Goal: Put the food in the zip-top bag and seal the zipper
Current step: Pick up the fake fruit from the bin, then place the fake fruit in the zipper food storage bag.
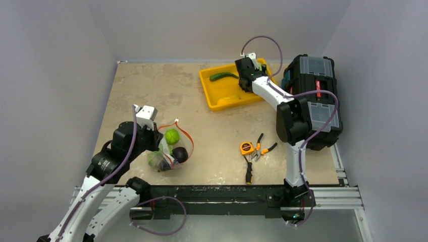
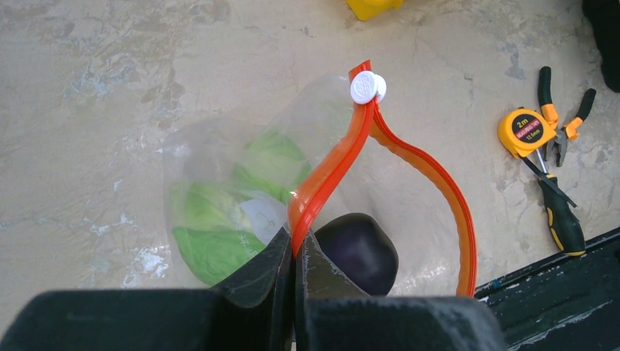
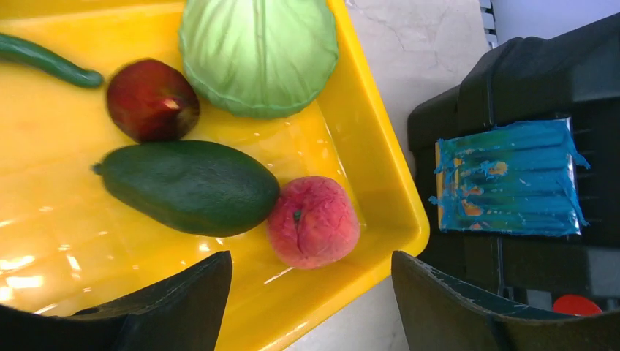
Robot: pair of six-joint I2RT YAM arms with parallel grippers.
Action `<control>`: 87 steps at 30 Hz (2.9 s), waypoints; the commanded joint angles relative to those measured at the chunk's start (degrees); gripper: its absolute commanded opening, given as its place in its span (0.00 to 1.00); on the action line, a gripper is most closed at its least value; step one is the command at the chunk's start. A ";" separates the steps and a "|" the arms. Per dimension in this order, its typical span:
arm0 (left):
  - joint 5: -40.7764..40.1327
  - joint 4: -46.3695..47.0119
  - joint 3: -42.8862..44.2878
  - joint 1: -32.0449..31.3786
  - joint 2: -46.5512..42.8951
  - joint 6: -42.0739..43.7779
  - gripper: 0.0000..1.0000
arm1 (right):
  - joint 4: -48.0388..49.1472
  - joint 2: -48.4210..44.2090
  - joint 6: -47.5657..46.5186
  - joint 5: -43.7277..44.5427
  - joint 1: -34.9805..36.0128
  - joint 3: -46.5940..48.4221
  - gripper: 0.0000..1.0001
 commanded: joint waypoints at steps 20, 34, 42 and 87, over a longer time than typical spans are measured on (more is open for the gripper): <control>0.55 2.12 1.46 -0.13 1.39 0.50 0.00 | -9.71 12.39 -4.48 -2.25 -4.78 11.90 0.80; 0.30 1.95 1.42 -0.18 1.35 0.15 0.00 | -7.89 5.55 -4.53 -5.43 -5.07 14.57 0.26; -0.34 1.69 1.39 -0.14 1.02 -0.20 0.00 | 4.16 -14.99 5.06 -28.89 -4.98 -0.99 0.11; -0.63 2.55 1.02 -0.09 -1.26 0.04 0.00 | 36.71 -32.91 6.01 -28.50 46.43 -33.85 0.30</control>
